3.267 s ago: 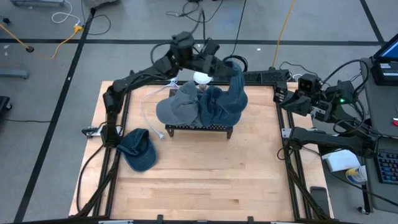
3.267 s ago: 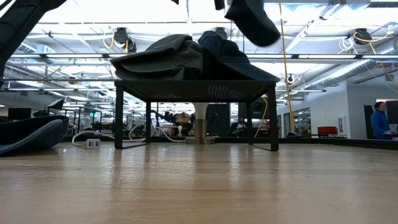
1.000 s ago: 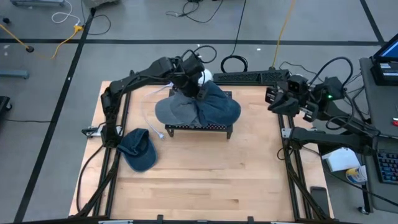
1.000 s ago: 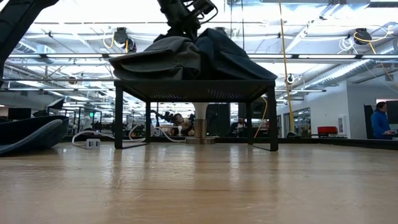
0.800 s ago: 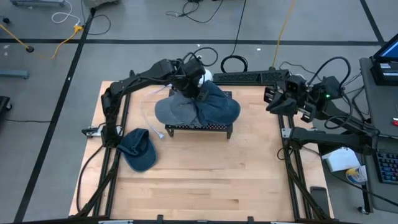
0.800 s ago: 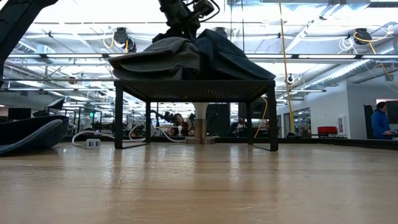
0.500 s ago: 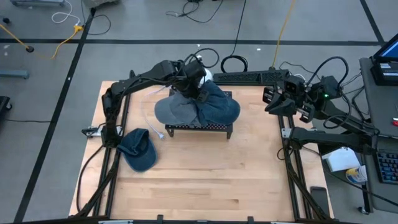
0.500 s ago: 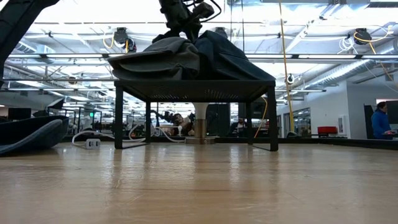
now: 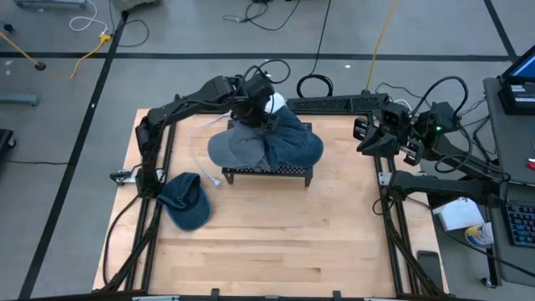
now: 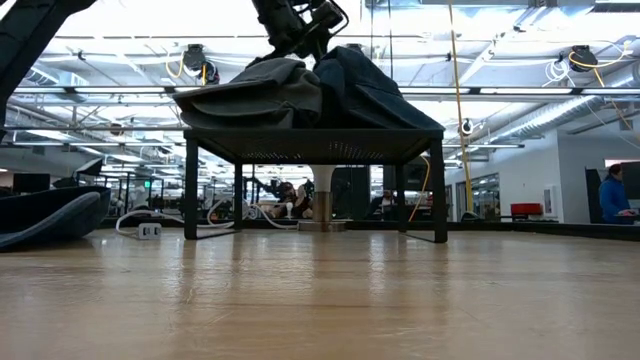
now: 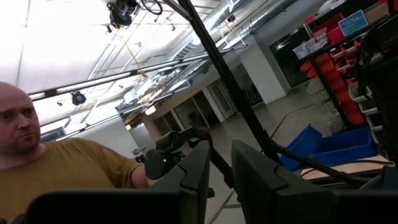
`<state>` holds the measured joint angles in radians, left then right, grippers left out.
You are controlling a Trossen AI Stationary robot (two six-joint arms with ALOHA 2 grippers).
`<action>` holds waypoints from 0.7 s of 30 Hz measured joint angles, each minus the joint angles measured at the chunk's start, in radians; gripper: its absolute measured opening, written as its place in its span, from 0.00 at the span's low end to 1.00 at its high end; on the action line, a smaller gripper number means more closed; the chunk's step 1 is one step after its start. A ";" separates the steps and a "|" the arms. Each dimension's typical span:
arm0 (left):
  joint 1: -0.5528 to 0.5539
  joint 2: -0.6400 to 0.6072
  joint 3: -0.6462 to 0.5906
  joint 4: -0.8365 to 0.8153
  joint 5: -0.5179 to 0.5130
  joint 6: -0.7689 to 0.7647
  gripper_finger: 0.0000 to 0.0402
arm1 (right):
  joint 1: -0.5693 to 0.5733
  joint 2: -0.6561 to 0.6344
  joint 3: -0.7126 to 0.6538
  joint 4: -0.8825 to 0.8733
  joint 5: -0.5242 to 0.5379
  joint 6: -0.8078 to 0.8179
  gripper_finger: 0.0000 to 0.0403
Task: Pick & Place hat
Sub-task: Stack the bottom blue cap on the blue cap on the shelf, then stack the blue cap on the blue caps on the shelf
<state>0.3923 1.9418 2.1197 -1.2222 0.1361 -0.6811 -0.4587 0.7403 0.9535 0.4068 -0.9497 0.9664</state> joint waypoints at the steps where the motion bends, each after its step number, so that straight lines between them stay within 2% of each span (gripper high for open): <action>1: 0.000 -0.004 0.000 0.007 0.003 0.000 0.71 | 0.000 0.000 0.000 0.000 0.000 -0.002 0.15; 9: 0.002 -0.071 0.000 0.022 -0.009 -0.009 0.73 | 0.000 0.000 0.000 0.000 0.000 -0.005 0.15; 21: -0.053 -0.276 0.000 -0.005 0.035 -0.013 0.73 | 0.000 0.009 0.000 -0.001 0.013 -0.006 0.15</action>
<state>0.3392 1.6657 2.1197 -1.2274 0.1714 -0.6943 -0.4583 0.7490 0.9537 0.4061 -0.9363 0.9600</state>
